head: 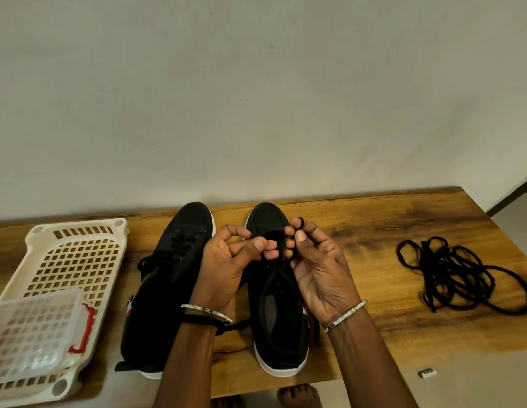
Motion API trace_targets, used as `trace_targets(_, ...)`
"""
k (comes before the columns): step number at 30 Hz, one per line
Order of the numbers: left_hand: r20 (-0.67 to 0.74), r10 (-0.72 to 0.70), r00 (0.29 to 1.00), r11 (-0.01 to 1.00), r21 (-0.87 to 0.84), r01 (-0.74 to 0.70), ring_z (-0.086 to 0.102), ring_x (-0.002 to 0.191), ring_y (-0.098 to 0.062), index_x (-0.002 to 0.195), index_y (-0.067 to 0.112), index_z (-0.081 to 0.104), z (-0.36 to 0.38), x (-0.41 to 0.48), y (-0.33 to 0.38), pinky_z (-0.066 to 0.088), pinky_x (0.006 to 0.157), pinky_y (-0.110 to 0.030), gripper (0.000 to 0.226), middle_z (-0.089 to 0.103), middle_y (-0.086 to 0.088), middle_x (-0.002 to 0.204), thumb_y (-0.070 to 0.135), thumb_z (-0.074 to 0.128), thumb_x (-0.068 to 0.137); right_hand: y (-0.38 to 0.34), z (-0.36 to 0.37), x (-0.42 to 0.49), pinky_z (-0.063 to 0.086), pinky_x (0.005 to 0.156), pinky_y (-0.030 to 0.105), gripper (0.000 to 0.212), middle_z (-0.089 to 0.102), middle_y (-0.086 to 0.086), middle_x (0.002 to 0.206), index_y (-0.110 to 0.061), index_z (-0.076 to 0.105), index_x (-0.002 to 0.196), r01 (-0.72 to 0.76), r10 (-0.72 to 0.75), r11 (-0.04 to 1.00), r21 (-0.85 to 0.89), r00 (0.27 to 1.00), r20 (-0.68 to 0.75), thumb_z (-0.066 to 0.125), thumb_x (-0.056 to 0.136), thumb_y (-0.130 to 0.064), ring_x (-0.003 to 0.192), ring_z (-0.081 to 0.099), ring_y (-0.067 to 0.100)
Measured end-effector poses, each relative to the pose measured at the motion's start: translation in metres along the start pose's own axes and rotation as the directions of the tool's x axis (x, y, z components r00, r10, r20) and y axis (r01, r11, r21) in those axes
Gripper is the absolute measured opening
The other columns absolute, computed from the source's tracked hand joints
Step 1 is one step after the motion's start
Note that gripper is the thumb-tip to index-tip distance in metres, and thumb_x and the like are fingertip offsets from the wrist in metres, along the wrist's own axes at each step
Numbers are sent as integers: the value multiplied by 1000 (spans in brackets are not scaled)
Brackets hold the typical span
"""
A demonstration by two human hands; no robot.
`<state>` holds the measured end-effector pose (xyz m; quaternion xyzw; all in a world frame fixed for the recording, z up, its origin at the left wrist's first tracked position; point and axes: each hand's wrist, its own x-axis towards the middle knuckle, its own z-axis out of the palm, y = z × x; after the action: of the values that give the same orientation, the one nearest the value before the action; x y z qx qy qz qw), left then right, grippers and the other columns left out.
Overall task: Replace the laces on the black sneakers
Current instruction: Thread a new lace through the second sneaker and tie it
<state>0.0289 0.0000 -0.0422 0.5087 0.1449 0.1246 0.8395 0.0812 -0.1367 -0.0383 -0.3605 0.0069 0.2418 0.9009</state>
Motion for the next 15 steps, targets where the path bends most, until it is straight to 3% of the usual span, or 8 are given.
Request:
trace_targets(5,33,8,999,999,42,-10,69,68,-18,98,2,65,-1,0,-6,57,67,-26,21,74,-20,89,11,71,79,1,-1,2,53,64,18,22,68,7,86,-2,66,105,14,-14,1000,-4,1000,-9,60,84,0,70,55,10)
trace_targets(10,33,15,999,994,112,-18,66,64,-11,107,7,64,2,2,-8,42,50,-16,28,76,-11,90,19,67,82,4,-2,1,55,65,19,22,71,11,88,-3,68,103,51,-54,997,-58,998,-39,64,81,-1,66,58,11)
trace_targets(15,39,4,999,998,67,-7,61,65,-10,104,8,67,5,-2,-5,39,48,-17,23,74,-8,87,18,64,84,6,1,2,52,60,20,23,67,8,77,-6,67,107,104,-114,987,-122,990,-80,66,85,-8,61,56,11)
